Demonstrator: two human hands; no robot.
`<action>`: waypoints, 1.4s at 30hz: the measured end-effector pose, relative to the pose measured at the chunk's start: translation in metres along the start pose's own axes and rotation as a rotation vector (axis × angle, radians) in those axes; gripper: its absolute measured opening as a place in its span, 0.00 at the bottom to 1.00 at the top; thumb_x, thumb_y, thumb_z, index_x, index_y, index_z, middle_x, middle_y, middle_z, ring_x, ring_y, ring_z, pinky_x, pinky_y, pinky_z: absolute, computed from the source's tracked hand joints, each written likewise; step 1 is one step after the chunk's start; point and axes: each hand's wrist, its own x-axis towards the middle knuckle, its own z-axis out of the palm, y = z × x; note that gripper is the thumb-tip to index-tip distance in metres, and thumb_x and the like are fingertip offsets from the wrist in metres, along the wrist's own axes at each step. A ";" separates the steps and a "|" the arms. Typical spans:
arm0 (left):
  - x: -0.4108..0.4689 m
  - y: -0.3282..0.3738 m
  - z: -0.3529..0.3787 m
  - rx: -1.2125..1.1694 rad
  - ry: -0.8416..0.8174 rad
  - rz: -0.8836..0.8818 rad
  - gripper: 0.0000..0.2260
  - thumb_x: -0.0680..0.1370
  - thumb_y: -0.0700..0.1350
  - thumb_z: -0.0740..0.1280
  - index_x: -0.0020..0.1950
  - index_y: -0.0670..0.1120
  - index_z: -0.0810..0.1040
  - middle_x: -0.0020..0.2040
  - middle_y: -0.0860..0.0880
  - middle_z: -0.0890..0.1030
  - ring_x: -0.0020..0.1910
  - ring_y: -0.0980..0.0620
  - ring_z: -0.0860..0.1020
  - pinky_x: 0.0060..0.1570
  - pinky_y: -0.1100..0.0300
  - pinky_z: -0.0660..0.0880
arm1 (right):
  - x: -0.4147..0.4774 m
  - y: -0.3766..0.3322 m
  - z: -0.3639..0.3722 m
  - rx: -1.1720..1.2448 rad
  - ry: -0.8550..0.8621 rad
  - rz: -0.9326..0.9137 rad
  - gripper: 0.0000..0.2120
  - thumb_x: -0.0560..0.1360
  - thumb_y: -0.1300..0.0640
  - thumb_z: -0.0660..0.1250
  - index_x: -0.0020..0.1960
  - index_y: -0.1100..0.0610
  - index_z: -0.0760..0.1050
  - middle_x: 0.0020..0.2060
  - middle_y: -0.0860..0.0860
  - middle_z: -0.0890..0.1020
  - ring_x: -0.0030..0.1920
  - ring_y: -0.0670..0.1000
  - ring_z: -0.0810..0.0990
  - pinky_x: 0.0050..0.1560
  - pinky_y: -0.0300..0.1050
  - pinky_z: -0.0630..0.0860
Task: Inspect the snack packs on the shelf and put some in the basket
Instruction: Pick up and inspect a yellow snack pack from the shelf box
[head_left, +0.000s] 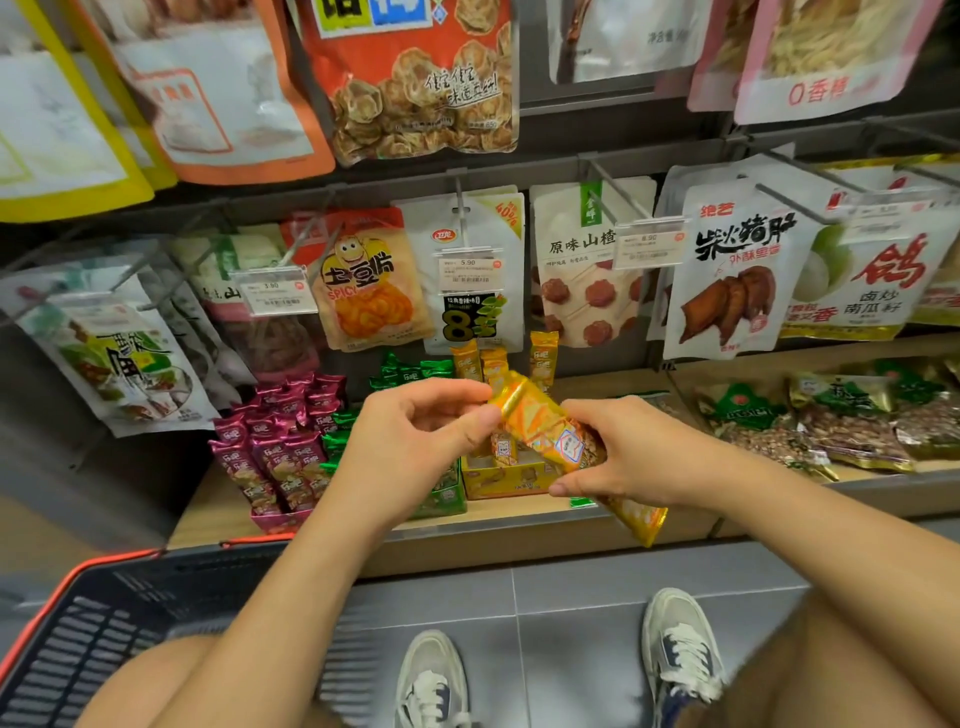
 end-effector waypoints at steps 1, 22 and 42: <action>0.000 -0.001 0.002 0.019 0.010 -0.031 0.09 0.67 0.52 0.76 0.45 0.53 0.85 0.38 0.52 0.85 0.38 0.57 0.82 0.40 0.65 0.77 | 0.000 0.000 0.001 0.009 0.029 0.004 0.20 0.68 0.40 0.75 0.52 0.47 0.73 0.42 0.44 0.81 0.41 0.43 0.79 0.43 0.45 0.78; 0.003 -0.004 0.008 -0.113 0.233 0.168 0.09 0.79 0.35 0.65 0.42 0.47 0.76 0.35 0.55 0.78 0.36 0.57 0.76 0.38 0.65 0.75 | -0.001 -0.016 0.013 0.274 -0.050 -0.067 0.15 0.73 0.52 0.72 0.49 0.44 0.65 0.40 0.45 0.80 0.35 0.41 0.81 0.34 0.36 0.76; 0.016 -0.019 -0.024 -0.201 0.475 -0.105 0.15 0.78 0.45 0.69 0.31 0.51 0.83 0.31 0.52 0.81 0.34 0.55 0.77 0.35 0.65 0.73 | -0.020 0.009 -0.020 0.297 -0.309 0.139 0.13 0.77 0.42 0.65 0.54 0.49 0.71 0.37 0.53 0.80 0.33 0.50 0.80 0.34 0.44 0.79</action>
